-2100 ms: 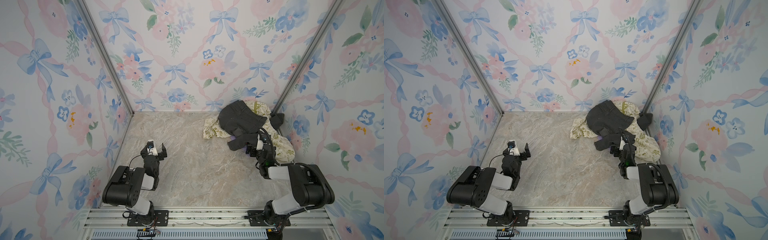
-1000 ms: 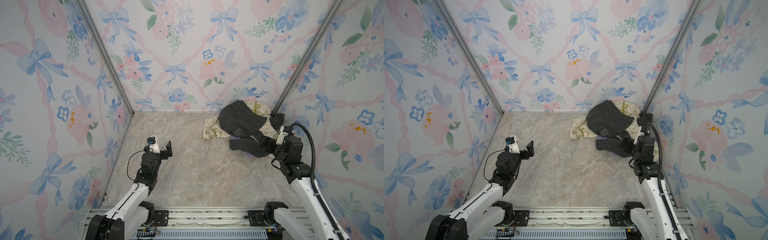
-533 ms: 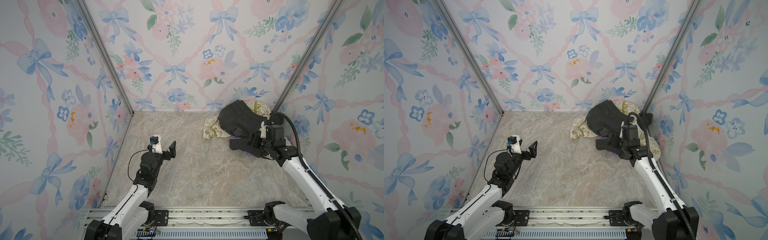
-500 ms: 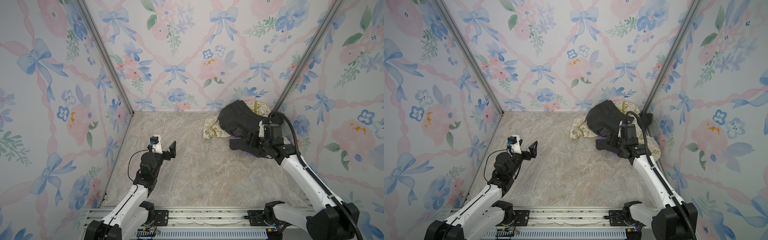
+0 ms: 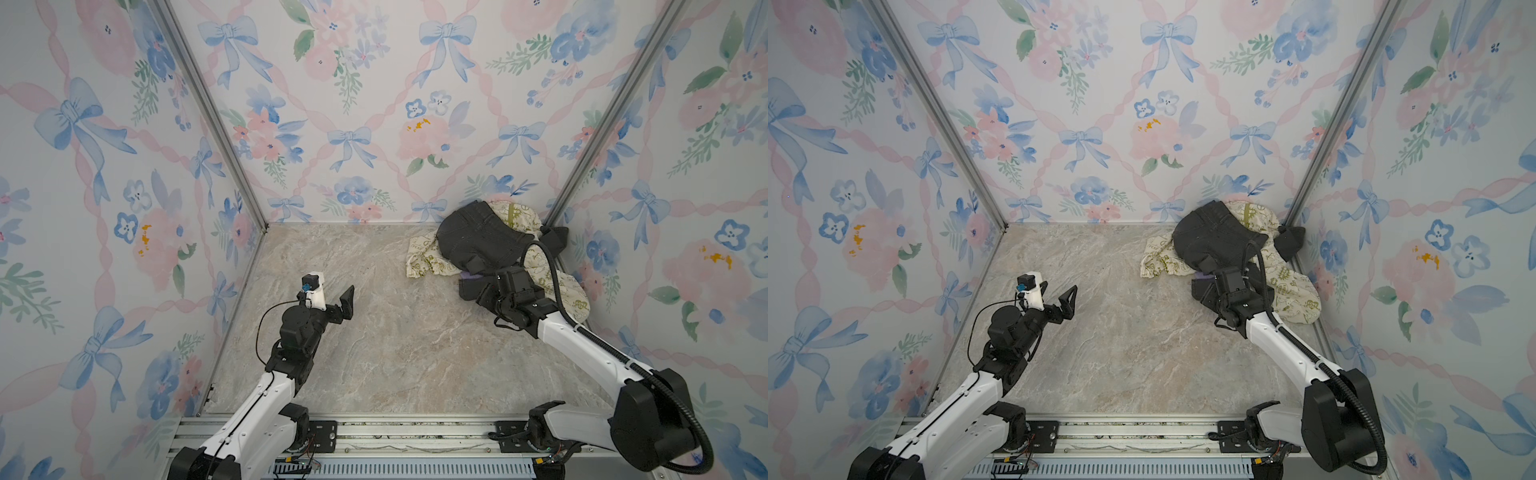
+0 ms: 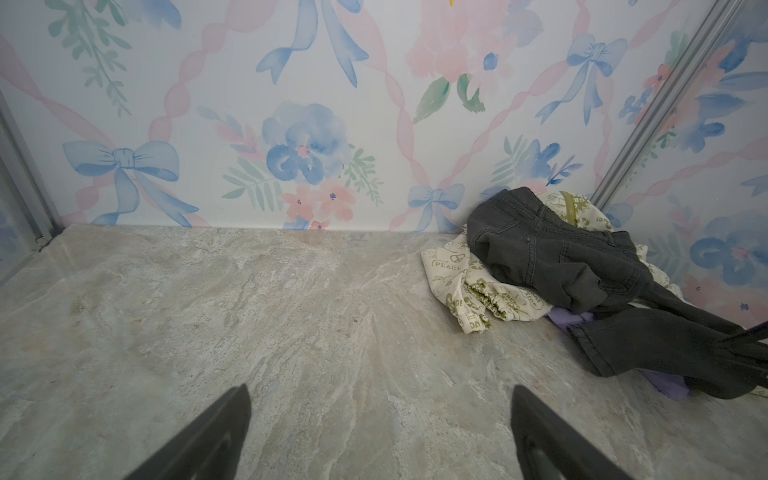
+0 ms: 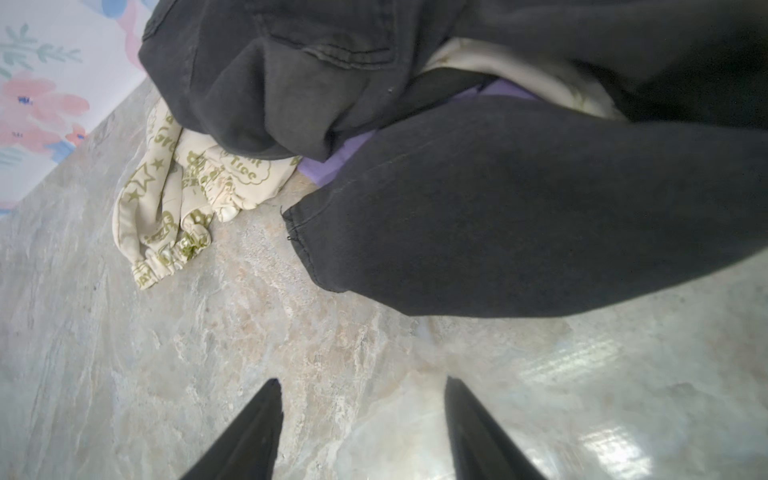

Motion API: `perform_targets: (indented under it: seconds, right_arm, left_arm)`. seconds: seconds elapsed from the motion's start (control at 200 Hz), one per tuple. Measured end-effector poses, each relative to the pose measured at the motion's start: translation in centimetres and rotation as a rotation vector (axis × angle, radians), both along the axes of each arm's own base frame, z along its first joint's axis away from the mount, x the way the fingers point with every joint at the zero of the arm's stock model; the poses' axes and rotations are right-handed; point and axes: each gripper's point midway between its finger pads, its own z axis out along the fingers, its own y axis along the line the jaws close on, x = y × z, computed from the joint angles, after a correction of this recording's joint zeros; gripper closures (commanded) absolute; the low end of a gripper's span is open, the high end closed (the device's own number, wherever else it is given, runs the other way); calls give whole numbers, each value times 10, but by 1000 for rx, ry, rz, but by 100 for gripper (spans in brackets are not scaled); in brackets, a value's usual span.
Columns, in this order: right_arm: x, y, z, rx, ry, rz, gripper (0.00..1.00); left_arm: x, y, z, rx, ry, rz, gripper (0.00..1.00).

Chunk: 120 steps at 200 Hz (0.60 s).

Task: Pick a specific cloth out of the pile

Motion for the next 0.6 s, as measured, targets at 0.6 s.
perform_targets:
  seconds: [0.6]
  right_arm:
    - [-26,-30,-61,363,-66,-465,59]
  left_arm:
    - [5,-5,-20,22,62,-21,2]
